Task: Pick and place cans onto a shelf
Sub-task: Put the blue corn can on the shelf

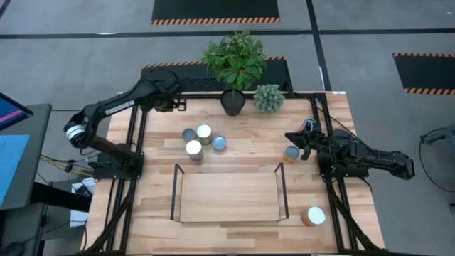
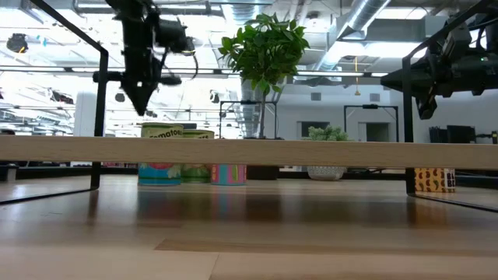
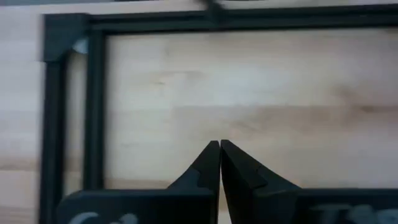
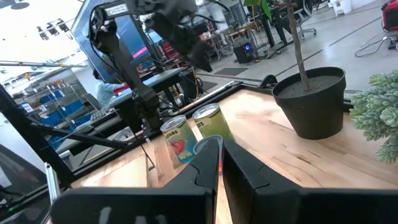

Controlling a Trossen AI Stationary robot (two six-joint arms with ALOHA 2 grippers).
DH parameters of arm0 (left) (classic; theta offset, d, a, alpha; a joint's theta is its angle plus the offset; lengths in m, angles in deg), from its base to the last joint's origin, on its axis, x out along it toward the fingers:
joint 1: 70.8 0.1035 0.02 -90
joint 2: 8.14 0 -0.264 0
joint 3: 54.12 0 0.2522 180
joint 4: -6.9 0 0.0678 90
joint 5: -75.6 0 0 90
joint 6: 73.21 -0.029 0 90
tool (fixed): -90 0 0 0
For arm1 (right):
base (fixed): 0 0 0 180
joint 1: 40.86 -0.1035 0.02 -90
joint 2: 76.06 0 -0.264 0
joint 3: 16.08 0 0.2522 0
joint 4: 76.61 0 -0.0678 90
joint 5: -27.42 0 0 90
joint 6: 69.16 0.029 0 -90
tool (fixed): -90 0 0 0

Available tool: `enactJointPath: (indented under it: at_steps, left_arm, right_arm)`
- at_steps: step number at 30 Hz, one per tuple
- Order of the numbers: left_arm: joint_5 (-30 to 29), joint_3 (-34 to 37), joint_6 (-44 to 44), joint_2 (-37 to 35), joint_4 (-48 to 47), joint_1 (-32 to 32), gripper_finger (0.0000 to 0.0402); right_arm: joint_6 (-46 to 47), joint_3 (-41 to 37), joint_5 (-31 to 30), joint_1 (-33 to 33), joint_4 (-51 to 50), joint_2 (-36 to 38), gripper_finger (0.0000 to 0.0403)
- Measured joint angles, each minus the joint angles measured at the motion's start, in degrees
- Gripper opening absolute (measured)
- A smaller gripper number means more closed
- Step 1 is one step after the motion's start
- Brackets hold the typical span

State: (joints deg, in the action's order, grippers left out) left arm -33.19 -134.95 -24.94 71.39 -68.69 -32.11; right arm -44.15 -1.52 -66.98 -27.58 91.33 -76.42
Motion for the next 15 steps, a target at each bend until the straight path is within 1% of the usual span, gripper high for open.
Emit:
enactJointPath:
  at_steps: [2, 4, 7, 9, 10, 12, 15]
  left_arm:
    - [3.28, 0.00, -0.01, -2.96, 0.59, -1.96, 0.0000]
    - [7.92, 0.00, -0.46, -5.79, 2.53, -4.37, 0.0000]
    - [14.16, 0.00, -0.42, -10.45, 8.16, -10.32, 0.0000]
    - [17.05, 0.00, -0.42, -13.09, 12.04, -15.31, 0.0000]
    - [17.40, 0.00, -0.37, -14.27, 13.47, -18.06, 0.0000]
    - [15.75, 0.00, 0.81, -16.44, 15.55, -23.69, 0.0000]
    - [8.80, -0.02, 2.69, -18.11, 16.95, -32.54, 0.0000]
  right_arm:
    - [0.00, 0.00, 0.02, 0.00, 0.10, 0.00, 0.0047]
    - [0.02, -0.02, 0.00, 0.00, 0.36, 0.01, 0.0047]
    - [0.02, -0.13, 0.00, -0.15, 1.54, 0.00, 0.0047]
    - [0.02, -0.13, 0.00, -0.15, 4.31, 0.00, 0.0047]
    - [0.03, -0.13, 0.00, -0.15, 6.26, 0.02, 0.0047]
    - [0.01, -0.13, 0.14, -0.15, 11.23, 0.00, 0.0047]
    - [-1.64, -0.13, 2.51, -0.15, 19.92, 0.00, 0.0047]
